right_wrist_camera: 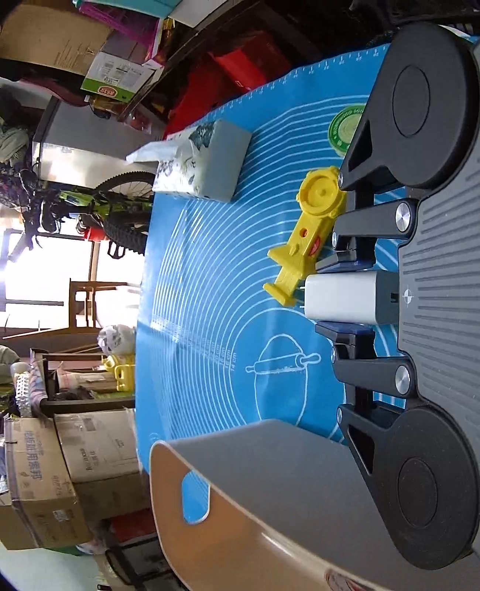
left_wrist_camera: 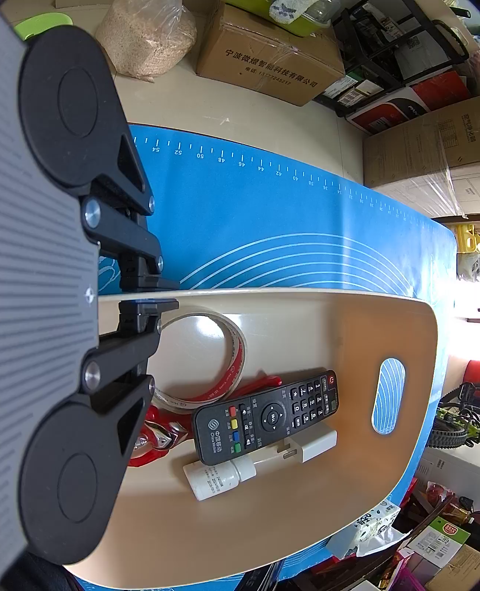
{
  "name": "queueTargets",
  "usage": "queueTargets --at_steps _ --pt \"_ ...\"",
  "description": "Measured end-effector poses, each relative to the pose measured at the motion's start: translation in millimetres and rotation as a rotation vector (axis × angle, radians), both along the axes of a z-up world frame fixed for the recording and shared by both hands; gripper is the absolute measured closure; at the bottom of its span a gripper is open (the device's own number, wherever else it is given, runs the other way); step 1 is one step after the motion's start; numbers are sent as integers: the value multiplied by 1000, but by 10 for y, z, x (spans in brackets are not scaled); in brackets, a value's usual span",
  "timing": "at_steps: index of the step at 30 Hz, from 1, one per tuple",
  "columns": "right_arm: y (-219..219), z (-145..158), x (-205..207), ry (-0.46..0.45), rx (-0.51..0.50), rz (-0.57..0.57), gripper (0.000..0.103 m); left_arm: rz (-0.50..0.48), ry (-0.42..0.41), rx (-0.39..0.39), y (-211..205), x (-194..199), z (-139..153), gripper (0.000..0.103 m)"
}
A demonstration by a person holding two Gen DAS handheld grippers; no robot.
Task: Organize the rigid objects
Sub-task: 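Grasp the second white charger with the right tool, then carry the second charger into the basket and open the right tool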
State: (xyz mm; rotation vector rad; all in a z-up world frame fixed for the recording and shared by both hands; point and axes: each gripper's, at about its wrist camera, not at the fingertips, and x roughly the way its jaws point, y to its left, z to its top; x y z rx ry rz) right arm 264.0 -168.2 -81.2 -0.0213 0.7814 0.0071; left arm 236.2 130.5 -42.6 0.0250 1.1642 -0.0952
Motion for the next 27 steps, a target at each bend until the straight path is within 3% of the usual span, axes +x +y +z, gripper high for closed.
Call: queueTargets --at_steps 12,19,27 --pt "217 598 -401 -93 85 24 67 2 -1 -3 -20 4 -2 99" --pt "548 984 -435 -182 149 109 67 2 -2 -4 -37 7 5 99" --pt "1095 918 -322 -129 161 193 67 1 -3 -5 -46 9 8 99"
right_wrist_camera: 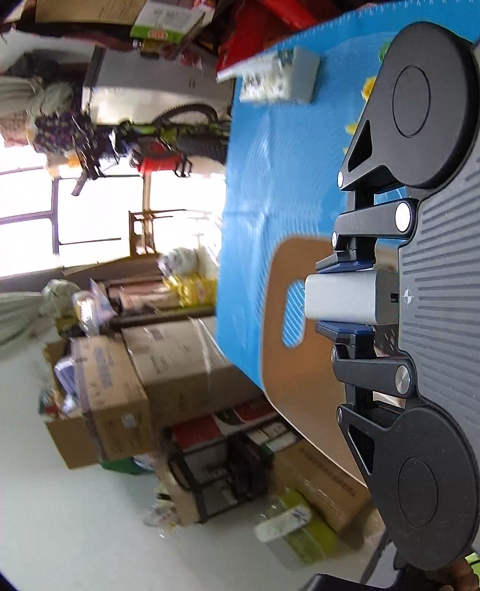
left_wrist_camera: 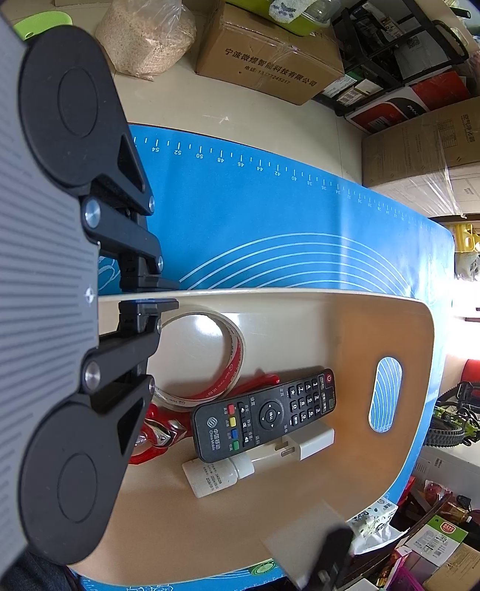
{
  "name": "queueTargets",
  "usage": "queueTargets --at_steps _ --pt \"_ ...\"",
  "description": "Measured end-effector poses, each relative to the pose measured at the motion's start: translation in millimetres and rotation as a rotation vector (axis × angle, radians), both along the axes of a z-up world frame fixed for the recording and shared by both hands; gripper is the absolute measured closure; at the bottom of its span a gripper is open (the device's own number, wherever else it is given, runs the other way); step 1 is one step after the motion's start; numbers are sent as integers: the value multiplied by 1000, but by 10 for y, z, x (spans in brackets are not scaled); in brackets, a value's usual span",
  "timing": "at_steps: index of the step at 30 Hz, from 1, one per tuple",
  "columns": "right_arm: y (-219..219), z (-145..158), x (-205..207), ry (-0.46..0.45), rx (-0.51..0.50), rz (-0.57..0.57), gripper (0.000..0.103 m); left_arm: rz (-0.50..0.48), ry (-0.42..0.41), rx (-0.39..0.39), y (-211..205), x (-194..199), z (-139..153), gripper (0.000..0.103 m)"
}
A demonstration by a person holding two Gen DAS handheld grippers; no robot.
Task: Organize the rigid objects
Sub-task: 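Carry the second charger into the basket and open the right tool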
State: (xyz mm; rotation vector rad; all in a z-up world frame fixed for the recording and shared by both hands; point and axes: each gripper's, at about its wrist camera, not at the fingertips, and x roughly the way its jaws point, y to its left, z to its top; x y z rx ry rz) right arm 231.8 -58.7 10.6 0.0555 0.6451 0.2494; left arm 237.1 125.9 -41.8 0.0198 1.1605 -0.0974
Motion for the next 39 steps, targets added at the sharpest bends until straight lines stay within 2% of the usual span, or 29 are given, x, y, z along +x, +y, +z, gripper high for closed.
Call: queueTargets --at_steps 7,13,17,23,28,32,39 --pt "423 -289 71 102 -111 63 67 1 0 0 2 -1 0 99" --pt "611 -508 106 176 -208 88 67 -1 -3 -2 2 -2 7 99" --pt "643 -531 114 188 -250 109 67 -2 -4 3 -8 0 10 99" --pt "554 -518 145 209 -249 98 67 -1 -5 9 -7 -13 12 99" --pt "509 -512 120 193 -241 104 57 -1 -6 9 -3 -25 8 99" --pt "452 -420 61 137 -208 102 38 -1 -7 10 2 -28 7 99" --pt "72 -140 -78 22 -120 53 28 0 -6 10 -1 -27 9 99"
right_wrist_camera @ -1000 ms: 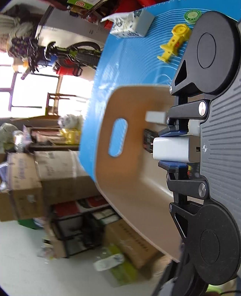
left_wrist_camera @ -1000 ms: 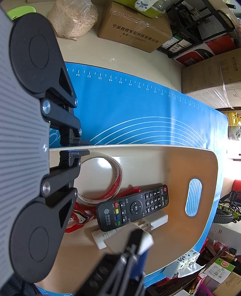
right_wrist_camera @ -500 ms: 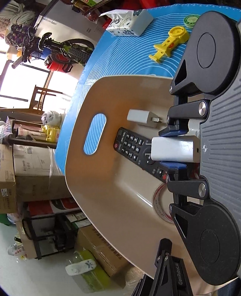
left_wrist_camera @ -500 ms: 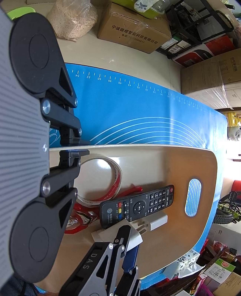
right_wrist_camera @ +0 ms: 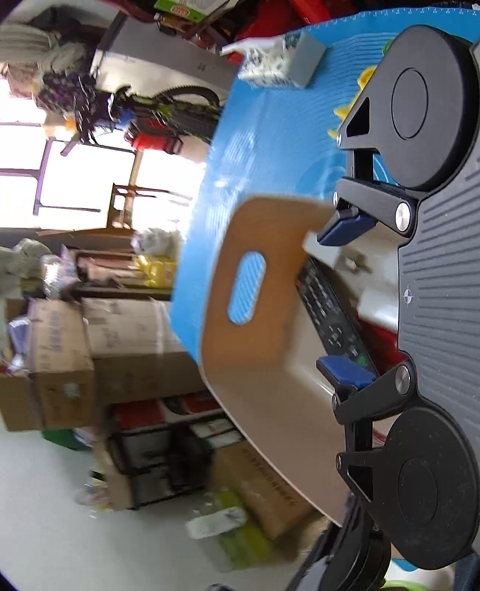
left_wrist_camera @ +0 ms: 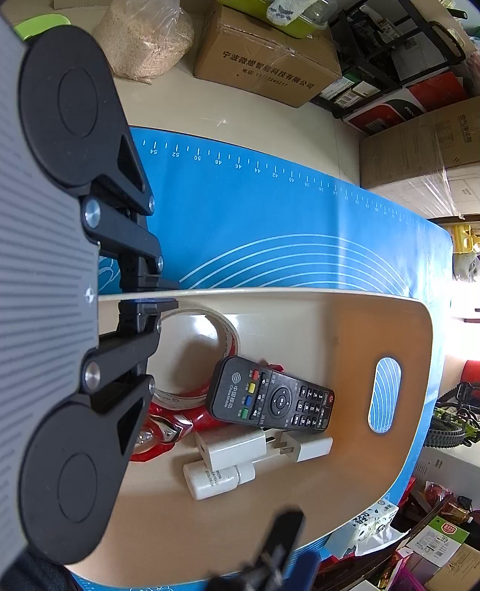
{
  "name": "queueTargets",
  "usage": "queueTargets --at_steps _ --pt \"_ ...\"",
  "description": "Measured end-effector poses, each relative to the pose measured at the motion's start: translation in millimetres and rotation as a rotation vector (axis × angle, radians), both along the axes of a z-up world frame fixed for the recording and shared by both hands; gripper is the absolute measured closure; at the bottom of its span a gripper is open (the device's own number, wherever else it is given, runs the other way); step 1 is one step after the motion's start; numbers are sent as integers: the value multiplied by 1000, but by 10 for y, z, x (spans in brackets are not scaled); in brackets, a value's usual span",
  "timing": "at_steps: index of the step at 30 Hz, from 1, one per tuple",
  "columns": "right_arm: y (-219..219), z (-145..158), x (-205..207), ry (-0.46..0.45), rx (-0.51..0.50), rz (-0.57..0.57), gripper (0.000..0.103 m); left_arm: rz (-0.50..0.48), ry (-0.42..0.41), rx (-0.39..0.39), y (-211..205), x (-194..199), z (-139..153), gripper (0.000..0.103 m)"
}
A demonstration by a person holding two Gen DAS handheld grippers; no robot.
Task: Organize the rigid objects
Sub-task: 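Carry the second charger into the basket and open the right tool, then grasp the green ointment tin with the right tool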
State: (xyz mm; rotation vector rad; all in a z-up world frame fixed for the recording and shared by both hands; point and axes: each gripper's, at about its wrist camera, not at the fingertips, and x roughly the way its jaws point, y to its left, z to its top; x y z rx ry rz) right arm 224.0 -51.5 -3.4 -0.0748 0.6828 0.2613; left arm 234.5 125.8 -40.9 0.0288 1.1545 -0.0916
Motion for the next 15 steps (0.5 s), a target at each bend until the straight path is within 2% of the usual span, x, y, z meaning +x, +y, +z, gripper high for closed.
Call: queueTargets --at_steps 7,15 --pt "-785 -21 109 28 29 -185 26 0 0 -1 -2 0 0 99" --pt "-1496 -390 196 55 -4 -369 23 -1 0 3 -3 -5 -1 99"
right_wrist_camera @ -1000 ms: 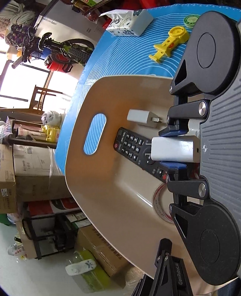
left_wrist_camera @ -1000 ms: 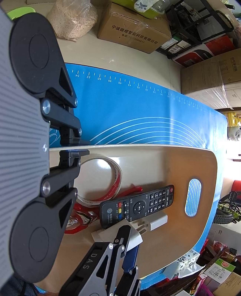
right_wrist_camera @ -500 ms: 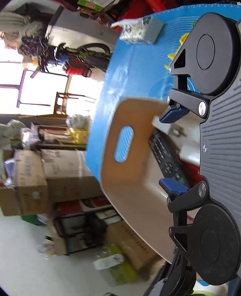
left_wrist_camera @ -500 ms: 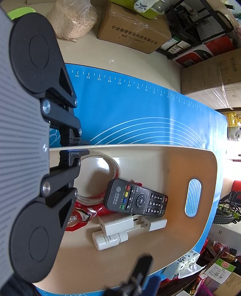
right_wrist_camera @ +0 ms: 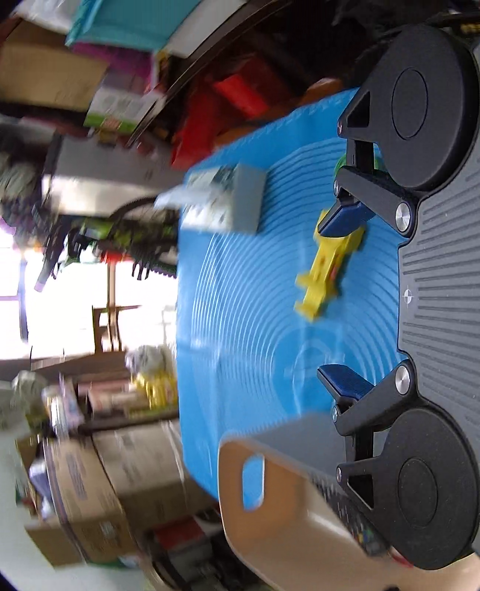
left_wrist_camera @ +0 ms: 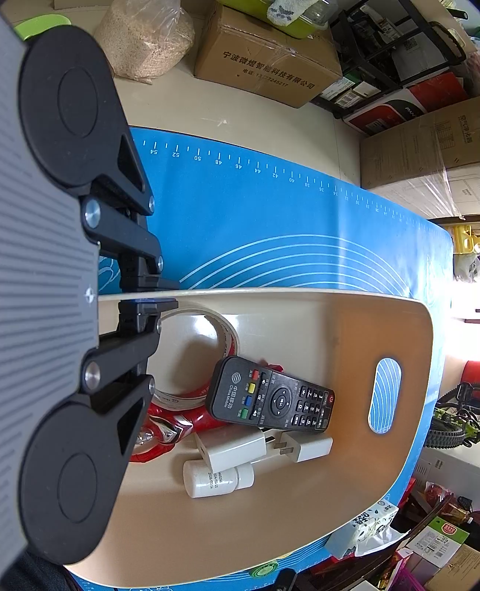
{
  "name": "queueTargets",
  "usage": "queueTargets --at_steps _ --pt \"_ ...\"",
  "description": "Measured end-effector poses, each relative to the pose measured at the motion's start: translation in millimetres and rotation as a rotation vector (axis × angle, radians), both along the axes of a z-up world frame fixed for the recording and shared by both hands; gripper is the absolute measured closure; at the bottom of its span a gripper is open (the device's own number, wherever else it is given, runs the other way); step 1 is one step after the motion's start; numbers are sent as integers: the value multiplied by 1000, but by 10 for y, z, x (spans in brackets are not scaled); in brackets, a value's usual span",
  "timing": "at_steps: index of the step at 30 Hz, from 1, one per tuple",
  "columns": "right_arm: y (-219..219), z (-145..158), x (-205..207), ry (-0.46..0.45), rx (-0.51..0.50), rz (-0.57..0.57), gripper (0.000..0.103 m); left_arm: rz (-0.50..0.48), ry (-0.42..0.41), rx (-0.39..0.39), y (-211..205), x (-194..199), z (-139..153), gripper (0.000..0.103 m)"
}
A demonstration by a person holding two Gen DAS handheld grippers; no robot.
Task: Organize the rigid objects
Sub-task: 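Grasp the green ointment tin with the right tool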
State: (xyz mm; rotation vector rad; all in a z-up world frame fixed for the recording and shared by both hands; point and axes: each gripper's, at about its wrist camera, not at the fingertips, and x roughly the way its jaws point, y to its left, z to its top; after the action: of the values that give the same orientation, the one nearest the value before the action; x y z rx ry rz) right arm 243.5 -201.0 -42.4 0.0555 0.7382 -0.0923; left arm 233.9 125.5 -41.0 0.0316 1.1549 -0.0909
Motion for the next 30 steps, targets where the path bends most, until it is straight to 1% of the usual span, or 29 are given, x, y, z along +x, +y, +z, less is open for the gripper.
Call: queueTargets --at_steps 2,4,6,9,12,15,17,22,23,25,27,29,30 --pt "-94 -122 35 19 -55 -18 23 0 0 1 3 0 0 99" --pt "-183 -242 98 51 -84 -41 23 1 0 2 -1 -1 -4 99" --pt "-303 -364 139 84 -75 -74 23 0 0 4 -2 -3 -4 99" --pt "-478 -531 178 100 -61 -117 23 0 0 8 -3 -5 -4 99" --pt "-596 -684 220 139 -108 -141 23 0 0 9 -9 1 -2 99" --pt "-707 -761 247 146 -91 -159 23 0 1 15 -13 8 -2 99" --pt "-740 -812 279 152 -98 -164 23 -1 1 19 -15 12 -2 99" --pt "-777 -839 321 126 -95 -153 22 0 2 17 -12 16 -3 99" --pt "-776 -834 319 123 -92 -144 23 -1 2 19 -14 16 -4 99" --pt "-764 -827 304 112 -72 -118 32 0 2 22 -22 21 -10 99" --pt "-738 -817 300 106 -67 -96 44 0 3 23 -29 25 -11 99" --pt "-708 -806 308 108 -75 -76 49 0 3 23 -30 26 -12 99" --pt "-696 -798 316 112 -83 -71 49 0 3 23 -29 26 -12 99"
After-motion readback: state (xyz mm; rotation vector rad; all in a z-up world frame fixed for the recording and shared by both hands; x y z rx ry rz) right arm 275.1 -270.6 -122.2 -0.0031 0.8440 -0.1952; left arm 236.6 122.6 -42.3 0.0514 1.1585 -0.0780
